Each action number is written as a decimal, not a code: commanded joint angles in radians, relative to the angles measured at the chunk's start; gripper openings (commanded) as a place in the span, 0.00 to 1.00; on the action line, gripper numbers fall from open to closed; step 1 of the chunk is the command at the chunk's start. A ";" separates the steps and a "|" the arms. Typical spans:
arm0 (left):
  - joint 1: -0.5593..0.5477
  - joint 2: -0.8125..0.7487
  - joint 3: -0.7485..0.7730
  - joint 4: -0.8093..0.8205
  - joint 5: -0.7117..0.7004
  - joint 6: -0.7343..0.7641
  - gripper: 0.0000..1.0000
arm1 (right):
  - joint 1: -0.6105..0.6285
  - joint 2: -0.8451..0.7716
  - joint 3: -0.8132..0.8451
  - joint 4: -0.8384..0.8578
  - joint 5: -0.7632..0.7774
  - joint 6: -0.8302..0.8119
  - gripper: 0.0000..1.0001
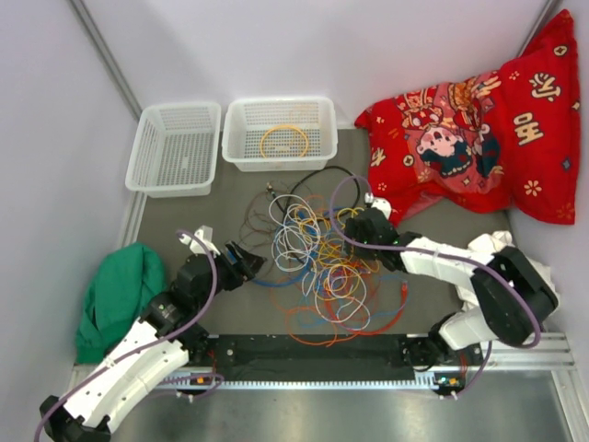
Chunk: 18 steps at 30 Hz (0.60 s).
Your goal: Untangle the cables
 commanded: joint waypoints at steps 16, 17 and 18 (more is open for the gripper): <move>0.001 -0.018 0.175 0.089 -0.103 0.204 0.91 | 0.189 -0.484 0.410 -0.103 -0.008 -0.235 0.00; -0.001 -0.015 0.186 0.123 -0.106 0.223 0.93 | 0.191 -0.487 0.487 -0.125 -0.025 -0.242 0.00; 0.001 -0.003 0.196 0.152 -0.103 0.241 0.93 | 0.191 -0.481 0.521 -0.177 -0.043 -0.253 0.00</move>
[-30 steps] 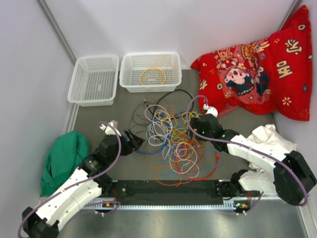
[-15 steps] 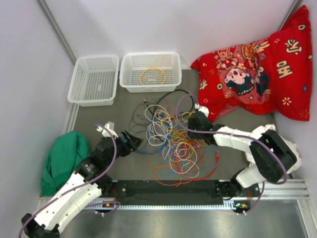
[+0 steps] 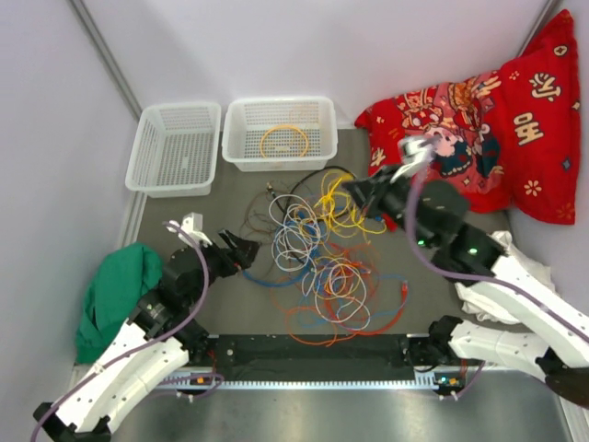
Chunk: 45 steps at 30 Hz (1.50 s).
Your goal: Untangle the cables
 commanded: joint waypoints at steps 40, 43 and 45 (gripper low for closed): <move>-0.122 0.660 0.337 1.027 0.587 0.158 0.67 | 0.027 -0.091 0.149 -0.178 -0.309 0.016 0.00; -0.137 0.678 0.351 0.975 0.578 0.184 0.43 | 0.027 -0.093 0.146 -0.178 -0.305 0.020 0.00; -0.140 0.680 0.376 0.913 0.523 0.219 0.25 | 0.027 -0.100 0.144 -0.184 -0.292 0.013 0.00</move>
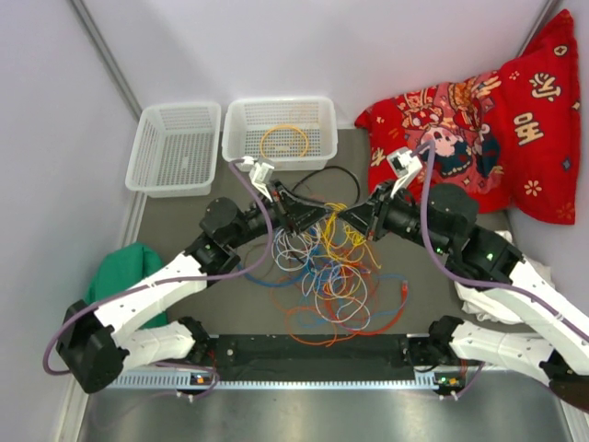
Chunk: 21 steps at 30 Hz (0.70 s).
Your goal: Untangle the cables
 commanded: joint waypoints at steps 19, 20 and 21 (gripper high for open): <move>-0.008 0.052 0.635 -0.599 -0.349 0.282 0.00 | 0.009 -0.213 -0.174 -0.021 0.320 -0.057 0.85; -0.008 0.060 0.683 -0.609 -0.348 0.291 0.00 | 0.009 -0.213 -0.182 -0.001 0.316 -0.057 0.84; -0.008 0.067 0.705 -0.626 -0.351 0.297 0.00 | 0.009 -0.213 -0.191 0.010 0.313 -0.057 0.84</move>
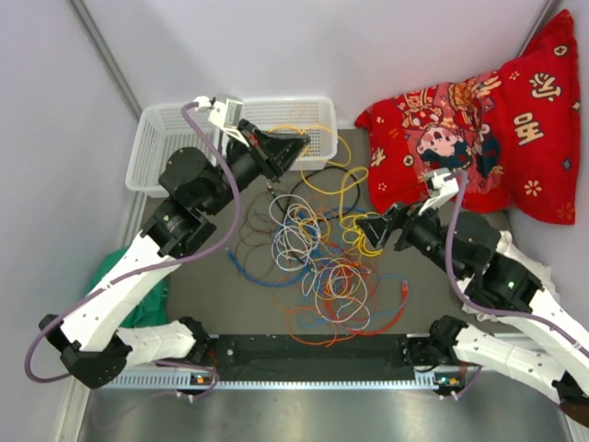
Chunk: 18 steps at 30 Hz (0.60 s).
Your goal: Untangle the cables
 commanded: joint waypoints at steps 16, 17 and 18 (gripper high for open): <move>0.294 0.420 0.447 -0.423 -0.179 -0.063 0.00 | 0.009 -0.041 -0.130 -0.017 0.099 0.021 0.83; 0.343 0.443 0.447 -0.414 -0.168 -0.103 0.00 | 0.009 -0.043 -0.133 -0.025 0.112 0.019 0.83; 0.363 0.487 0.453 -0.404 -0.157 -0.114 0.00 | 0.009 -0.044 -0.135 -0.028 0.118 0.019 0.83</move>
